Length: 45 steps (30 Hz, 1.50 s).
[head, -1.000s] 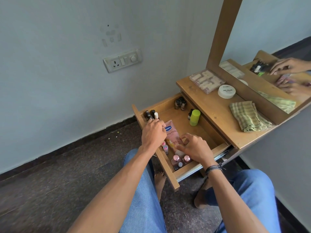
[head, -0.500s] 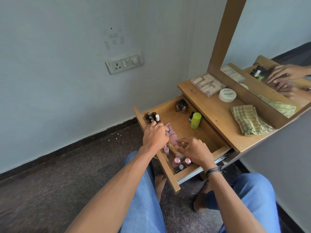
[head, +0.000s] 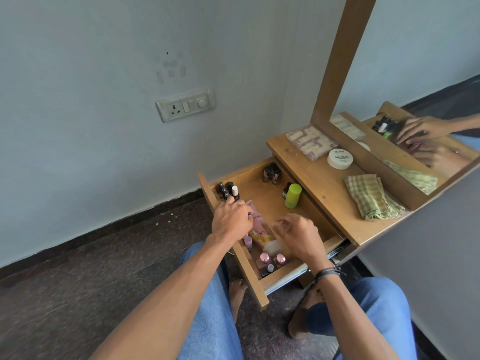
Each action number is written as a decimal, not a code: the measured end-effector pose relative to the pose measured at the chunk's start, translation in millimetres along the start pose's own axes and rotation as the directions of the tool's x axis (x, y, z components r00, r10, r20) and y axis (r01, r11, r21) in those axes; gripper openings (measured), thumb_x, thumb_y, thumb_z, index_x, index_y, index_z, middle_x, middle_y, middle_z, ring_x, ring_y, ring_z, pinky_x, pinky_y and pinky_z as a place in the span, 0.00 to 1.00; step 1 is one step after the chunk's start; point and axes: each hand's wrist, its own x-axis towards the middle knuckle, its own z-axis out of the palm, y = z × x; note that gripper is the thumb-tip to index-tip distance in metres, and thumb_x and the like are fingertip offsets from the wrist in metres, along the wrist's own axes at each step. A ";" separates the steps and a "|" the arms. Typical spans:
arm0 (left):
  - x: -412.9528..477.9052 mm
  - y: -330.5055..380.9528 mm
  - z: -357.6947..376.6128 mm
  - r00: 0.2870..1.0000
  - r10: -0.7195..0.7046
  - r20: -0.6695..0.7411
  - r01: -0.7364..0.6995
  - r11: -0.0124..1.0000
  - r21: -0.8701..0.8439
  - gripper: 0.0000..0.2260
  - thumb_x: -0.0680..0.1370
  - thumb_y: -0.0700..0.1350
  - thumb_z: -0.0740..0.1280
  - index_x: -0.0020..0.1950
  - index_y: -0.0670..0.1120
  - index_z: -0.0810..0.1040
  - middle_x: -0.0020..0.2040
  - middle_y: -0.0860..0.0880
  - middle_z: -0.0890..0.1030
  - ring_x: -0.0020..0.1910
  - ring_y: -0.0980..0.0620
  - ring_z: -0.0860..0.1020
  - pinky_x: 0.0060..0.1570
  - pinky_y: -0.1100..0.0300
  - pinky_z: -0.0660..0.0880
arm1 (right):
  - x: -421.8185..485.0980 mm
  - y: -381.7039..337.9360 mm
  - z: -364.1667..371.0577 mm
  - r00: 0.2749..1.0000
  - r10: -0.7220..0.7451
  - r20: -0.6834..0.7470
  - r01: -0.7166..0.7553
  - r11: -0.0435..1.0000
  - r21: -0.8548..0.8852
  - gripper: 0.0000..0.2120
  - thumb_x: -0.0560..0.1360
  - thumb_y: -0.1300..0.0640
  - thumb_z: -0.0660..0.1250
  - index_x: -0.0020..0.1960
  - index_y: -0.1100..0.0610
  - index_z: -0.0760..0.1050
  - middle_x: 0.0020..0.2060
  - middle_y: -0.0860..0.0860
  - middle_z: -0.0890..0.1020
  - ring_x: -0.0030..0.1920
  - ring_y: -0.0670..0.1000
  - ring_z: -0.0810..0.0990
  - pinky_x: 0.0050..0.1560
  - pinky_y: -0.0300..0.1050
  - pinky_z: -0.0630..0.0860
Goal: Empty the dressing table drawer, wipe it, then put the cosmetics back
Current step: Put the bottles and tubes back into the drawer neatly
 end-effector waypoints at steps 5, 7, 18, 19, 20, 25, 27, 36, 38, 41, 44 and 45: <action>3.4 1.4 5.2 0.999 -0.034 0.036 0.034 0.999 0.020 0.15 0.80 0.53 0.65 0.64 0.52 0.82 0.63 0.53 0.82 0.65 0.50 0.73 0.62 0.52 0.69 | 22.3 -16.2 -72.1 0.931 -0.037 -0.364 0.072 0.994 0.082 0.06 0.80 0.54 0.70 0.54 0.52 0.83 0.43 0.46 0.83 0.41 0.41 0.81 0.42 0.37 0.80; 3.9 1.6 5.1 0.999 -0.028 0.043 0.027 0.999 0.020 0.16 0.80 0.54 0.63 0.66 0.52 0.81 0.63 0.53 0.81 0.65 0.49 0.73 0.62 0.51 0.69 | 53.0 -3.5 -97.3 0.869 0.010 -0.494 -0.001 1.000 0.018 0.08 0.79 0.56 0.69 0.55 0.56 0.83 0.49 0.53 0.83 0.47 0.53 0.82 0.48 0.48 0.80; 2.8 2.6 -5.3 0.991 0.049 0.121 -0.052 0.998 0.024 0.21 0.80 0.62 0.59 0.72 0.59 0.74 0.68 0.54 0.75 0.67 0.49 0.69 0.62 0.51 0.65 | 137.7 39.3 -117.7 0.936 0.198 -0.290 -0.268 0.937 -0.226 0.24 0.77 0.49 0.66 0.71 0.57 0.73 0.68 0.59 0.70 0.68 0.65 0.65 0.67 0.58 0.68; 3.3 2.7 -6.0 0.990 0.048 0.134 -0.052 0.998 0.026 0.21 0.80 0.62 0.60 0.72 0.58 0.74 0.69 0.53 0.75 0.67 0.48 0.69 0.63 0.50 0.65 | 137.6 38.7 -115.8 0.929 0.209 -0.306 -0.279 0.938 -0.205 0.23 0.77 0.51 0.67 0.71 0.57 0.73 0.68 0.59 0.70 0.68 0.65 0.65 0.67 0.58 0.68; 3.9 2.5 -6.2 0.988 0.050 0.146 -0.054 0.998 0.029 0.22 0.80 0.63 0.60 0.72 0.58 0.74 0.69 0.53 0.75 0.68 0.48 0.69 0.63 0.50 0.65 | 136.6 37.6 -115.0 0.920 0.223 -0.321 -0.292 0.939 -0.184 0.22 0.77 0.52 0.67 0.69 0.56 0.74 0.68 0.60 0.70 0.67 0.65 0.66 0.66 0.58 0.68; 4.6 3.1 -6.8 0.980 0.059 0.188 -0.067 0.997 0.038 0.25 0.79 0.64 0.61 0.74 0.58 0.71 0.72 0.53 0.72 0.69 0.48 0.67 0.65 0.48 0.64 | 122.2 28.3 -113.2 0.885 0.265 -0.383 -0.310 0.949 -0.059 0.18 0.74 0.55 0.69 0.64 0.57 0.77 0.66 0.59 0.71 0.63 0.66 0.72 0.63 0.56 0.71; 4.8 3.5 -7.3 0.977 0.064 0.202 -0.075 0.996 0.048 0.25 0.79 0.65 0.61 0.74 0.58 0.71 0.73 0.53 0.71 0.70 0.48 0.66 0.65 0.48 0.63 | 112.1 18.5 -111.5 0.866 0.222 -0.448 -0.260 0.965 -0.025 0.18 0.73 0.54 0.70 0.62 0.56 0.78 0.64 0.59 0.73 0.63 0.65 0.73 0.63 0.56 0.71; 6.4 4.9 -10.0 0.953 0.096 0.287 -0.145 0.977 0.156 0.23 0.80 0.66 0.56 0.74 0.65 0.68 0.79 0.52 0.64 0.74 0.44 0.63 0.65 0.46 0.64 | 73.4 -35.5 -45.7 0.935 -0.233 -0.267 0.200 0.969 -0.144 0.19 0.73 0.50 0.75 0.61 0.56 0.79 0.64 0.55 0.73 0.57 0.58 0.78 0.51 0.46 0.77; 6.1 4.4 -9.4 0.953 0.101 0.286 -0.154 0.973 0.171 0.22 0.80 0.67 0.54 0.73 0.66 0.69 0.79 0.52 0.65 0.73 0.44 0.64 0.64 0.46 0.65 | 72.5 -36.0 -27.9 0.950 -0.242 -0.198 0.215 0.965 -0.147 0.19 0.74 0.49 0.75 0.61 0.57 0.79 0.63 0.54 0.74 0.56 0.57 0.79 0.50 0.46 0.78; 5.4 4.4 -7.9 0.957 0.095 0.275 -0.143 0.977 0.158 0.22 0.80 0.66 0.53 0.72 0.65 0.71 0.77 0.53 0.67 0.71 0.45 0.65 0.64 0.46 0.65 | 74.2 -34.0 -4.7 0.970 -0.210 -0.123 0.189 0.969 -0.159 0.20 0.75 0.48 0.73 0.62 0.56 0.78 0.62 0.53 0.74 0.55 0.57 0.79 0.50 0.51 0.81; 5.2 4.6 -5.7 0.960 0.091 0.266 -0.132 0.981 0.142 0.22 0.80 0.66 0.55 0.70 0.64 0.73 0.73 0.53 0.70 0.68 0.46 0.67 0.61 0.47 0.65 | 78.4 -30.3 14.6 0.983 -0.178 -0.054 0.163 0.964 -0.213 0.20 0.76 0.48 0.72 0.63 0.57 0.77 0.62 0.54 0.74 0.56 0.59 0.79 0.47 0.53 0.81; 5.6 4.3 -4.9 0.961 0.090 0.262 -0.130 0.982 0.140 0.21 0.80 0.66 0.56 0.70 0.63 0.74 0.72 0.53 0.71 0.67 0.46 0.67 0.60 0.48 0.65 | 80.4 -29.3 20.1 0.985 -0.168 -0.036 0.156 0.961 -0.230 0.19 0.76 0.48 0.72 0.63 0.58 0.77 0.61 0.54 0.74 0.56 0.60 0.79 0.46 0.54 0.80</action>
